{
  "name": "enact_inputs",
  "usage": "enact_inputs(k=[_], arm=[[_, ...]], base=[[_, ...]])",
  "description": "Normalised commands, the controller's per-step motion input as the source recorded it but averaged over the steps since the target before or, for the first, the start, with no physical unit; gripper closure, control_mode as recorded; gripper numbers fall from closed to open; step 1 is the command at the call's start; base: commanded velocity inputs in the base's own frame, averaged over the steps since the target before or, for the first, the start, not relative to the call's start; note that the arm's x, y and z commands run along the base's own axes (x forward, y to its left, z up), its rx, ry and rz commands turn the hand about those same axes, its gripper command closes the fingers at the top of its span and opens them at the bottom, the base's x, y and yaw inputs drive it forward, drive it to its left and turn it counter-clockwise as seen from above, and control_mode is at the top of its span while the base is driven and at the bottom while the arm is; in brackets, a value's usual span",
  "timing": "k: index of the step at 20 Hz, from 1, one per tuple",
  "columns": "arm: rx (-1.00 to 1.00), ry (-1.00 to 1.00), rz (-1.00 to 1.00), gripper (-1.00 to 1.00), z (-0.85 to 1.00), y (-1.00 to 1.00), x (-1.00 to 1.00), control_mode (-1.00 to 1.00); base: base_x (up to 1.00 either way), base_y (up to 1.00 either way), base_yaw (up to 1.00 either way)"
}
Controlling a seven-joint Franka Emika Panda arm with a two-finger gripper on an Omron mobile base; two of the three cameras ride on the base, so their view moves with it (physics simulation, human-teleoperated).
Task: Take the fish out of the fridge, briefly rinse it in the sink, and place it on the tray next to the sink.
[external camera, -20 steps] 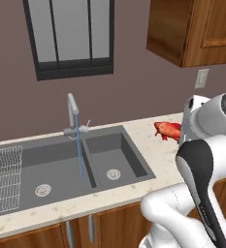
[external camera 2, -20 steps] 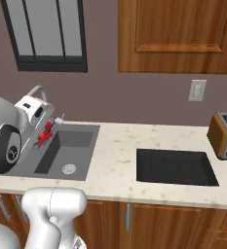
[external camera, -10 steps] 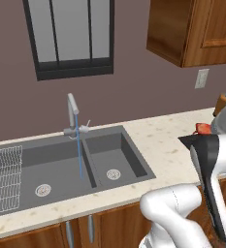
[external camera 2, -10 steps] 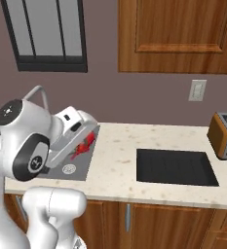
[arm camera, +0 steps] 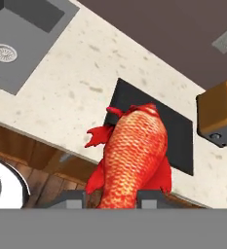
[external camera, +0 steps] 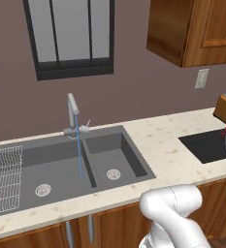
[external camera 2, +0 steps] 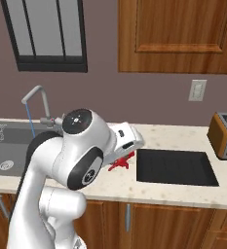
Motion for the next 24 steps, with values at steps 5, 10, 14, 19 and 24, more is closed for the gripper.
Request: enact_inputs(k=[5,10,14,19,24], arm=[[0.1,0.01,-0.06,1.0,-0.31,-0.87,0.53,-1.0],[-0.06,0.0,-0.28,1.0,-0.46,-0.24,0.85,-1.0],[-0.05,0.0,-0.39,1.0,-0.53,-0.06,0.99,-1.0],[0.1,0.05,-0.17,1.0,-0.26,-0.2,0.31,-1.0],[0.25,0.01,-0.09,1.0,-0.16,-0.53,0.49,-1.0]], base=[[0.0,0.0,0.0],[0.0,0.0,0.0],[0.0,0.0,0.0],[0.0,0.0,0.0],[0.0,0.0,0.0]])
